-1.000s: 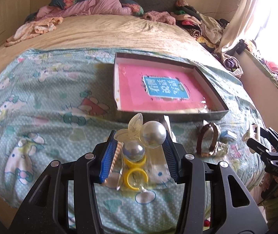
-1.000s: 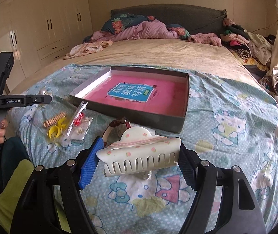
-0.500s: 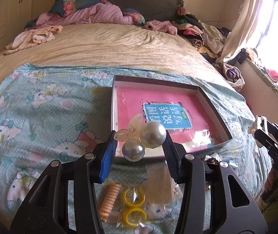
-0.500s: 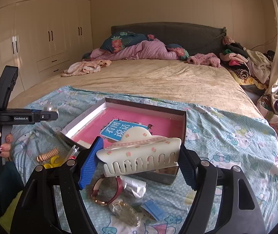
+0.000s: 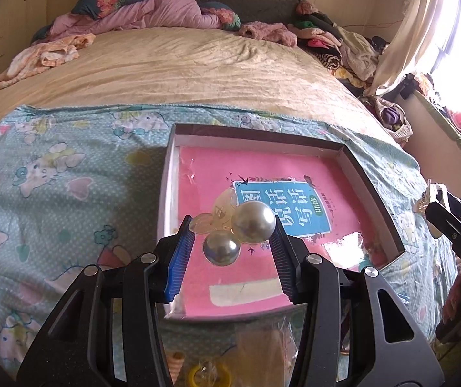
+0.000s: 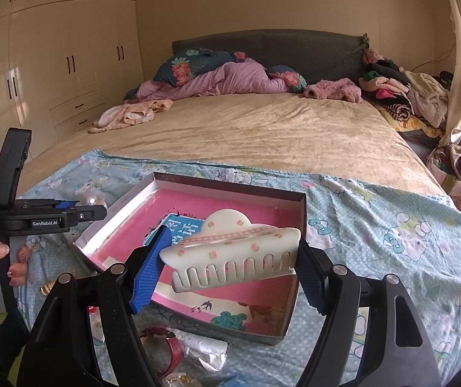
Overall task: Organize jewelry
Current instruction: 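Carry the pearl earrings and cloud clip into the pink tray and open both tools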
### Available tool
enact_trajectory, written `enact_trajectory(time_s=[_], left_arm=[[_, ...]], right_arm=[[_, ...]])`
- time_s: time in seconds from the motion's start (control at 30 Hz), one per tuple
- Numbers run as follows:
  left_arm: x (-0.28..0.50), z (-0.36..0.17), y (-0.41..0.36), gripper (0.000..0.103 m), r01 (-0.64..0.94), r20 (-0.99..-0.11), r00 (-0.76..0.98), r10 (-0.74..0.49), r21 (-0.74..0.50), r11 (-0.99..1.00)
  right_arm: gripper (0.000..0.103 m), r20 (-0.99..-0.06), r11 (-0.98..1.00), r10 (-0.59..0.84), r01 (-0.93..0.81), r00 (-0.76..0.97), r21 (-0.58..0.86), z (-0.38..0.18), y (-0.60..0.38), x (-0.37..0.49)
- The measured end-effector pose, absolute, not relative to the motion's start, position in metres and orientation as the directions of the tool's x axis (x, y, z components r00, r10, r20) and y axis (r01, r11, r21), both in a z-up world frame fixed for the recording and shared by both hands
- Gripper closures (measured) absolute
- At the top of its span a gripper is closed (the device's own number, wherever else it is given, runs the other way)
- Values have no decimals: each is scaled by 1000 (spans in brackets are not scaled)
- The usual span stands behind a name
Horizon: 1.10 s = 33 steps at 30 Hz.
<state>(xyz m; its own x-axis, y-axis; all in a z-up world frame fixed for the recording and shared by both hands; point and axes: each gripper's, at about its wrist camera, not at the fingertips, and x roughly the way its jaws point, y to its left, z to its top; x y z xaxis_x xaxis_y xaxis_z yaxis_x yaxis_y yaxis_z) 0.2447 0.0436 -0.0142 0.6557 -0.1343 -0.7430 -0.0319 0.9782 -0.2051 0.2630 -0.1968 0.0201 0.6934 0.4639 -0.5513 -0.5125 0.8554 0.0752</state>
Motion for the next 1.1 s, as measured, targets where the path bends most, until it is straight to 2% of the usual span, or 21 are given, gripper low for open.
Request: enact_trajectory(time_s=[0.47, 0.93, 1.0, 1.07, 1.1], left_arm=[[272, -55, 22, 64, 22, -809, 574, -129, -142, 990], [272, -65, 18, 62, 32, -827, 549, -123, -127, 991], [271, -64, 18, 61, 33, -827, 548, -124, -127, 991], [270, -62, 18, 60, 36, -825, 550, -125, -127, 991], [270, -61, 18, 59, 36, -824, 552, -128, -129, 991]], right_arm=[[31, -647, 861, 426, -503, 633, 76, -24, -177, 299], [31, -730, 869, 399, -483, 555, 109, -60, -172, 307], [29, -733, 869, 401, -482, 549, 114, -61, -173, 306], [18, -732, 869, 402, -482, 550, 115, -59, -175, 303], [17, -729, 867, 406, -484, 552, 117, -57, -176, 302]])
